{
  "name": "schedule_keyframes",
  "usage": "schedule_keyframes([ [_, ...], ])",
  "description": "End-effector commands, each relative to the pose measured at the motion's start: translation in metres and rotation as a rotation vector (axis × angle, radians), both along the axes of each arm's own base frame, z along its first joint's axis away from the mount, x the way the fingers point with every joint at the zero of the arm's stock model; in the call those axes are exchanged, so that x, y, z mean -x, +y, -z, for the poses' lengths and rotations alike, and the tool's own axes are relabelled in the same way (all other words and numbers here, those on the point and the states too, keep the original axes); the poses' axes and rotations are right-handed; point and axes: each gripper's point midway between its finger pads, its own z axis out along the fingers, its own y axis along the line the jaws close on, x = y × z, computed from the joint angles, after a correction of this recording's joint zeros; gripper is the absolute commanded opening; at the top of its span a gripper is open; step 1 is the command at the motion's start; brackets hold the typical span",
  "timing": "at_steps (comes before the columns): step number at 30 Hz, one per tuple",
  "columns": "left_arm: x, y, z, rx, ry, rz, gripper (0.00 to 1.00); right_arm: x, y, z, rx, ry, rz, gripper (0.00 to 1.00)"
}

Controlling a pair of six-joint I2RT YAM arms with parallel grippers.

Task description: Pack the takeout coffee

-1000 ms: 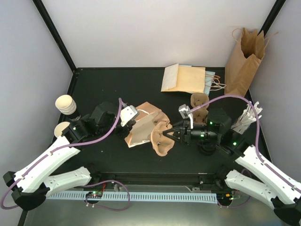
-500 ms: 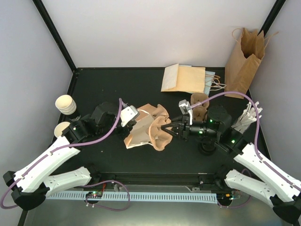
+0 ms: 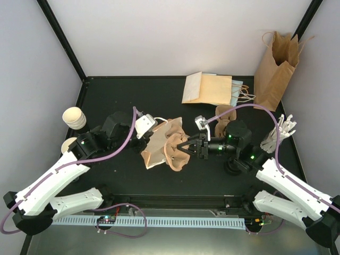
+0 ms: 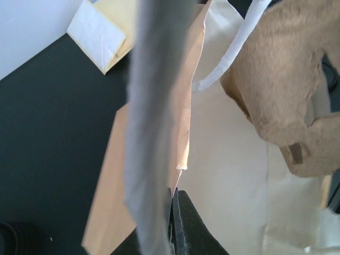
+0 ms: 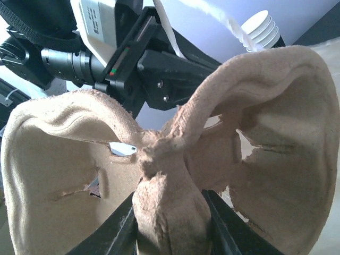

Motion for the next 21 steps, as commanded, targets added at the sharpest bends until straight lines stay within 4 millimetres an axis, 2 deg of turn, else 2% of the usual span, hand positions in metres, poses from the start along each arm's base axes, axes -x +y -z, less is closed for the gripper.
schedule_keyframes([
  [1,-0.007,0.0,-0.027,0.008,-0.065,-0.015,0.01,0.004,0.001,-0.005,-0.034,-0.008,-0.022,0.31],
  [6,-0.008,-0.002,-0.033,0.013,-0.081,-0.008,0.02,0.005,0.001,-0.002,-0.031,0.002,-0.026,0.31],
  [15,-0.008,-0.005,-0.032,0.008,-0.078,0.0,0.01,-0.002,0.005,-0.003,-0.008,0.006,-0.011,0.31],
  [21,-0.006,-0.007,-0.032,0.015,-0.074,0.008,0.02,-0.019,0.007,0.005,0.073,-0.012,0.055,0.31],
])
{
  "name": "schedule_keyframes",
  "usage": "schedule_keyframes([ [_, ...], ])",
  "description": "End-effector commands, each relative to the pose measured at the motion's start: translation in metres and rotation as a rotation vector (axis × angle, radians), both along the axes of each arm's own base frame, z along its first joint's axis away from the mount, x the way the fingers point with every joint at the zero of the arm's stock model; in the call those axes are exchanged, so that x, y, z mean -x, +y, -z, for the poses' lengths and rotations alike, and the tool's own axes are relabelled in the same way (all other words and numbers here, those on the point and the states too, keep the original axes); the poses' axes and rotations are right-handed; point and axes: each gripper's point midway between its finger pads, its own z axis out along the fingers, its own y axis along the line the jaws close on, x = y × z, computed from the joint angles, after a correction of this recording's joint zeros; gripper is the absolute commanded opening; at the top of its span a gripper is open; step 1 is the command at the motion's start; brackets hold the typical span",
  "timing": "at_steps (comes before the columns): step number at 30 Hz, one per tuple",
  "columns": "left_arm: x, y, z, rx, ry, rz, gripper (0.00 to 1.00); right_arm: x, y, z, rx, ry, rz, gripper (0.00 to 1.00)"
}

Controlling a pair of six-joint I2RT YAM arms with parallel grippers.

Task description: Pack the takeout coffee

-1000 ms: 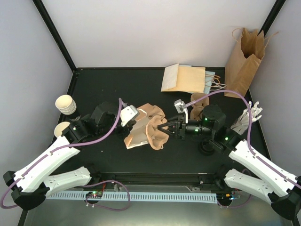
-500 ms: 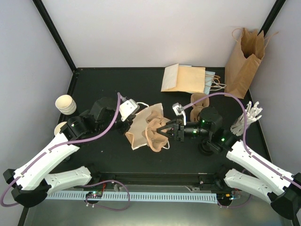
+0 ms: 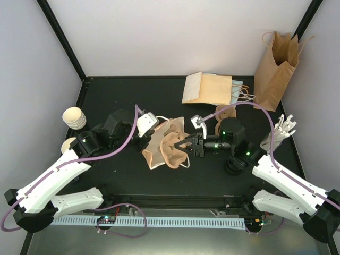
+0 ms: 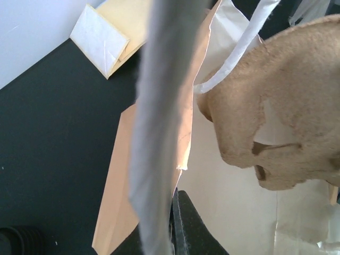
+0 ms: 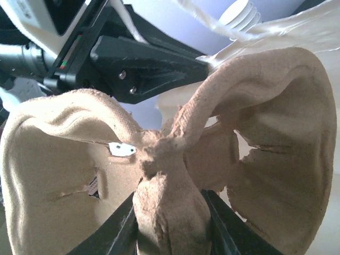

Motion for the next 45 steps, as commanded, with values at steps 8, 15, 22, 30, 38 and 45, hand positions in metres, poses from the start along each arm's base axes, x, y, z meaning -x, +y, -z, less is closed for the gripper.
schedule_keyframes([
  [8,0.004,-0.006,-0.014,0.023,-0.031,0.024,0.01,-0.027,0.007,-0.014,0.067,-0.041,0.092,0.3],
  [15,0.002,-0.002,-0.016,0.028,-0.036,-0.005,0.02,-0.04,-0.001,-0.007,0.12,-0.083,0.181,0.28],
  [22,0.005,-0.009,-0.019,0.055,-0.026,0.018,0.02,-0.043,-0.005,0.004,0.262,-0.205,0.24,0.27],
  [30,0.008,-0.014,-0.016,0.058,-0.012,0.033,0.02,-0.042,0.009,0.003,0.341,-0.337,0.322,0.26],
  [38,0.008,-0.012,-0.018,0.064,-0.018,0.027,0.02,-0.058,-0.003,0.005,0.372,-0.352,0.479,0.26],
  [45,0.008,-0.014,-0.018,0.068,-0.015,0.031,0.01,-0.056,-0.002,0.017,0.484,-0.422,0.495,0.26],
])
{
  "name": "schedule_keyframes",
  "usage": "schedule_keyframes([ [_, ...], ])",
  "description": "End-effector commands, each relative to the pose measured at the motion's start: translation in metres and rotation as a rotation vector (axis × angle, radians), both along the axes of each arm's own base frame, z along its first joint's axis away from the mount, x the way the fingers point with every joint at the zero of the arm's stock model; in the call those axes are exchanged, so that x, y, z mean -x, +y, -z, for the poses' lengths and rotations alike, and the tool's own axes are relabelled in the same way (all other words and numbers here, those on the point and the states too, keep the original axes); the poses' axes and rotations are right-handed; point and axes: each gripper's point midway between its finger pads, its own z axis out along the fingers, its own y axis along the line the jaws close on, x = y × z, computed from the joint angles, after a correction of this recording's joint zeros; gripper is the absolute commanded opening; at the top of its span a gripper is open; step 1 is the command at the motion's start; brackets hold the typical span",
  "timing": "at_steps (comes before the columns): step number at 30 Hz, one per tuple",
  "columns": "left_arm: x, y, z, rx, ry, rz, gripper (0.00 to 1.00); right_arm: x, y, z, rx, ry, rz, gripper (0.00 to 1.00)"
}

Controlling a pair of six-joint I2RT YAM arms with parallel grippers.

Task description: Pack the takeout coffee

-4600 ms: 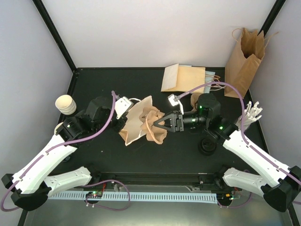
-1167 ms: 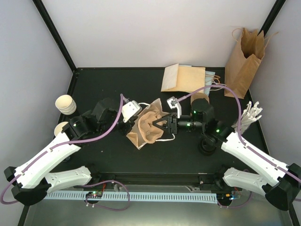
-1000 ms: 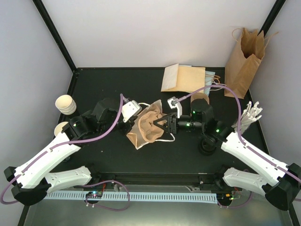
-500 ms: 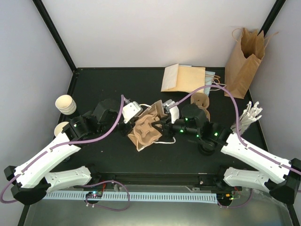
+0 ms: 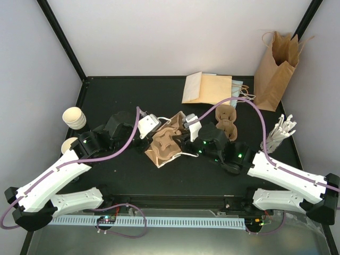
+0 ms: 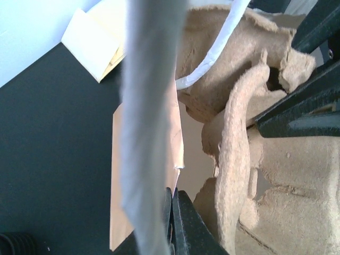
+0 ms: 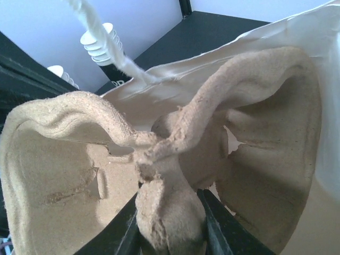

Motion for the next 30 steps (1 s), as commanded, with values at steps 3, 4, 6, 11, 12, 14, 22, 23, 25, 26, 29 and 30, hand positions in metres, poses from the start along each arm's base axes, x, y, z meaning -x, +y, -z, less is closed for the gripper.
schedule_keyframes([
  [3,0.0,-0.006,-0.015,0.046,-0.02,0.009,0.02,-0.011,-0.009,-0.001,0.083,-0.069,0.103,0.26],
  [4,0.0,-0.005,-0.015,0.043,-0.022,0.007,0.01,-0.013,-0.012,-0.002,0.074,-0.068,0.12,0.26],
  [6,0.0,-0.003,-0.014,0.037,-0.025,0.001,0.02,-0.012,-0.016,-0.008,0.036,-0.076,0.134,0.26],
  [11,-0.001,0.001,-0.011,0.017,-0.03,-0.009,0.02,-0.008,-0.021,-0.013,-0.014,-0.085,0.133,0.28],
  [12,-0.001,0.001,-0.011,0.017,-0.031,-0.01,0.02,-0.008,-0.024,-0.011,-0.005,-0.086,0.141,0.28],
  [14,-0.001,0.001,-0.011,0.017,-0.029,-0.009,0.02,-0.01,-0.025,-0.006,0.029,-0.086,0.148,0.27],
  [22,0.004,-0.007,-0.016,0.061,-0.015,0.02,0.01,-0.011,-0.018,0.007,0.15,-0.112,0.132,0.27],
  [23,0.004,-0.008,-0.016,0.065,-0.013,0.022,0.02,-0.01,-0.016,0.007,0.161,-0.121,0.128,0.27],
  [25,0.004,-0.009,-0.017,0.076,-0.009,0.022,0.01,-0.008,-0.011,0.008,0.185,-0.14,0.122,0.27],
  [26,0.004,-0.009,-0.017,0.08,-0.007,0.019,0.01,-0.007,-0.008,0.01,0.202,-0.148,0.115,0.27],
  [29,0.002,-0.011,-0.021,0.101,-0.008,0.01,0.02,-0.002,-0.001,0.016,0.247,-0.169,0.102,0.27],
  [30,0.002,-0.011,-0.021,0.105,-0.008,0.006,0.02,-0.001,0.001,0.019,0.257,-0.171,0.099,0.27],
])
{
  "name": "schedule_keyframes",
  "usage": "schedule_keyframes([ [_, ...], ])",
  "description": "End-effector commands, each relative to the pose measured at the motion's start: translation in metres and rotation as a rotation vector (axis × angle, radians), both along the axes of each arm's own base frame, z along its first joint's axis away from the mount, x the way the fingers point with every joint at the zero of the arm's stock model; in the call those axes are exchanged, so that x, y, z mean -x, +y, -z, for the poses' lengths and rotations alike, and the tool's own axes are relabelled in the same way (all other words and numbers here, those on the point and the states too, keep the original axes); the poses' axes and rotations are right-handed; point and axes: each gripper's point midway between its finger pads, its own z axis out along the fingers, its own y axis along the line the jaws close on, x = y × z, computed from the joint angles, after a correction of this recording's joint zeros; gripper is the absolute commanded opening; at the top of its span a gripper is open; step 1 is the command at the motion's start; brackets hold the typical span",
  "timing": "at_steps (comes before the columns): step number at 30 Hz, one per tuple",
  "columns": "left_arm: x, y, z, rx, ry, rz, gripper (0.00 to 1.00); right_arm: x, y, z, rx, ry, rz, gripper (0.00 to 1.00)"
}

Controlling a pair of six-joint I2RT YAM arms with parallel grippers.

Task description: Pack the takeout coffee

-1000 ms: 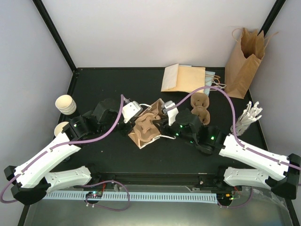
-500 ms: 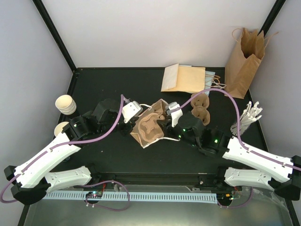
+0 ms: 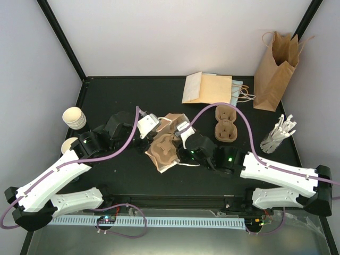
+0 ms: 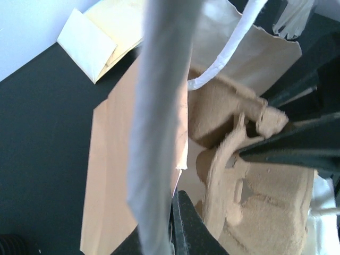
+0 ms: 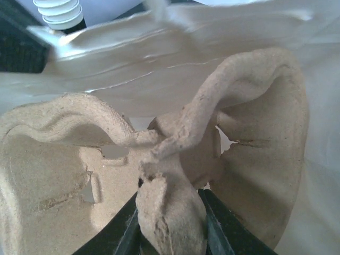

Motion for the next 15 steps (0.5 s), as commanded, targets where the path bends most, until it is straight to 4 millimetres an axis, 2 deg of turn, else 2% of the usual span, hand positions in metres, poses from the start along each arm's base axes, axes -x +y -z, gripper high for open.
schedule_keyframes([
  [1,-0.001,-0.009,-0.021,0.09,-0.023,0.002,0.02,-0.002,0.003,-0.004,0.056,-0.067,0.027,0.27],
  [9,-0.003,-0.012,-0.018,0.09,-0.013,-0.002,0.01,0.009,0.013,0.022,0.116,-0.056,0.014,0.27],
  [15,-0.002,-0.016,-0.016,0.128,0.014,-0.006,0.02,0.011,0.021,0.034,0.164,-0.069,0.009,0.27],
])
